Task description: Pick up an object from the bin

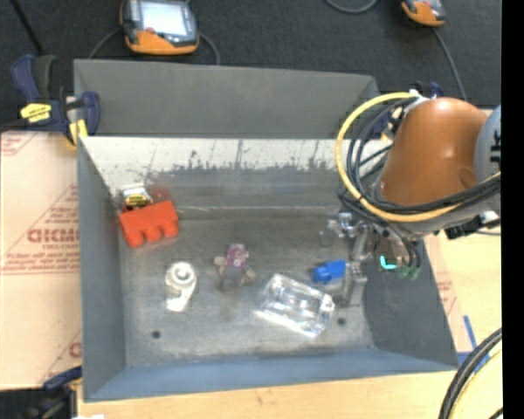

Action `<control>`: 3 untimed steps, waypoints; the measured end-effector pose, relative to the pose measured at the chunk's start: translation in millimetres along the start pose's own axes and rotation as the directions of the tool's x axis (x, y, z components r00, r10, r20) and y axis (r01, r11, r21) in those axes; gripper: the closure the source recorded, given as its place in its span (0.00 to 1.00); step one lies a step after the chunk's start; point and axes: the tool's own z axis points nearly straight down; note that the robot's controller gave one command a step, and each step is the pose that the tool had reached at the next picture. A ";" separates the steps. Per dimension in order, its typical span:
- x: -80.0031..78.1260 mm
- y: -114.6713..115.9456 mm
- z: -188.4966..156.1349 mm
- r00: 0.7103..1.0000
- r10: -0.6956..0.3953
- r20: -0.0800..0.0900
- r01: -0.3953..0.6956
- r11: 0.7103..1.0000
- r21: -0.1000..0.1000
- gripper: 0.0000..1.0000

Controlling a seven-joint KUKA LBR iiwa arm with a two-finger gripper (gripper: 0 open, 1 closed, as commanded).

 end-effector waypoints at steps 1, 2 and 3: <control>-35.5 -27.8 122.5 0.959 -0.284 0.001 0.284 0.959 0.001 0.00; -36.8 -27.5 121.5 0.959 -0.284 0.008 0.284 0.959 0.004 1.00; -36.4 -27.5 122.1 0.958 -0.285 0.007 0.285 0.958 0.003 0.00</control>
Offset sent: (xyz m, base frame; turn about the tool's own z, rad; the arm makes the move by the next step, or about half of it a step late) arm 0.0343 -0.0264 -0.1236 -0.2891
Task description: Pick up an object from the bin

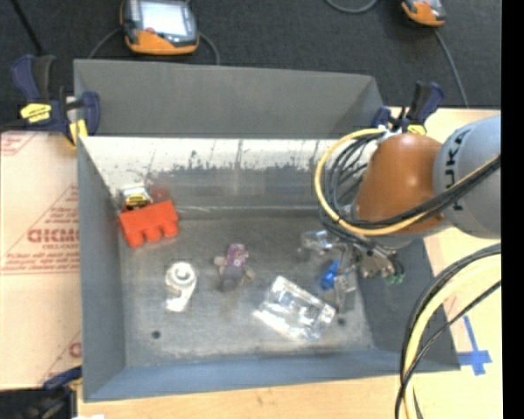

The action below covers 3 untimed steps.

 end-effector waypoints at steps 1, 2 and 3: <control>0.6 2.1 15.8 0.964 -0.265 -0.005 0.265 0.964 -0.004 0.00; 0.4 2.1 15.5 0.964 -0.264 -0.004 0.264 0.964 -0.004 1.00; 0.4 2.1 15.5 0.965 -0.264 -0.004 0.264 0.965 -0.004 0.00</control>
Offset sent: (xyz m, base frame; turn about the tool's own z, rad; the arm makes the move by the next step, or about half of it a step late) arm -0.0019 0.0029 -0.0166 -0.2696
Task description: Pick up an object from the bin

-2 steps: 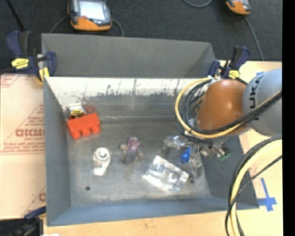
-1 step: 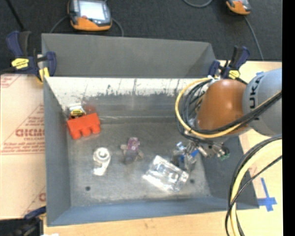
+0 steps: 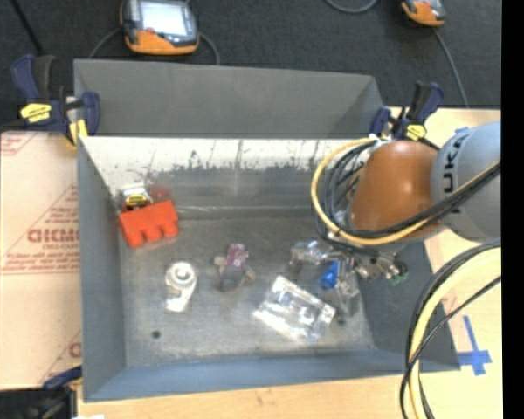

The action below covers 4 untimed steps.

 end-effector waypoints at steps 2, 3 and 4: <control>11.8 -69.5 -0.7 0.993 -0.119 0.010 0.119 0.993 -0.001 0.00; 11.2 -70.1 -0.5 0.993 -0.122 0.008 0.122 0.993 0.002 1.00; 12.3 -76.6 -0.2 0.971 -0.240 0.011 0.240 0.971 0.000 1.00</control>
Offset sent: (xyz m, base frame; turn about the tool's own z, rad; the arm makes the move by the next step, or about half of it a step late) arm 0.0712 -0.0248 -0.0012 0.0373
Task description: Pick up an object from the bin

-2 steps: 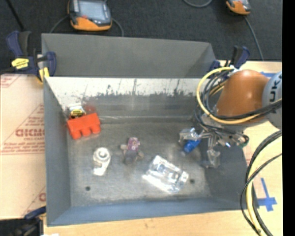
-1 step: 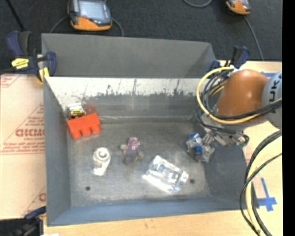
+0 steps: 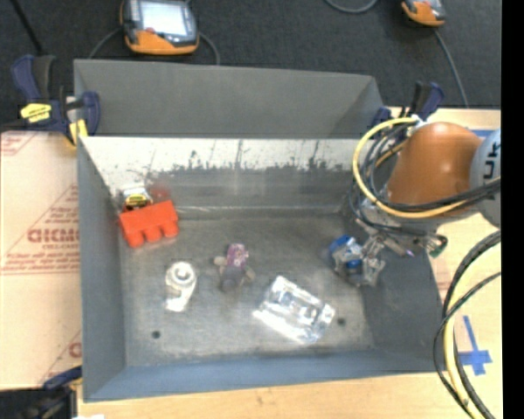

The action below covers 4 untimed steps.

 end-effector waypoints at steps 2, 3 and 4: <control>-74.5 -23.0 -3.8 1.000 -0.021 -0.002 0.021 1.000 0.006 0.00; -46.7 -40.3 -6.3 1.000 -0.025 0.003 0.025 1.000 -0.009 0.00; -45.4 -42.6 -7.6 1.000 -0.025 -0.001 0.025 1.000 -0.003 1.00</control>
Offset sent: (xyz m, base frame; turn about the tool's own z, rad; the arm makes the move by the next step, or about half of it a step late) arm 0.0000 0.0000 0.0000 0.0000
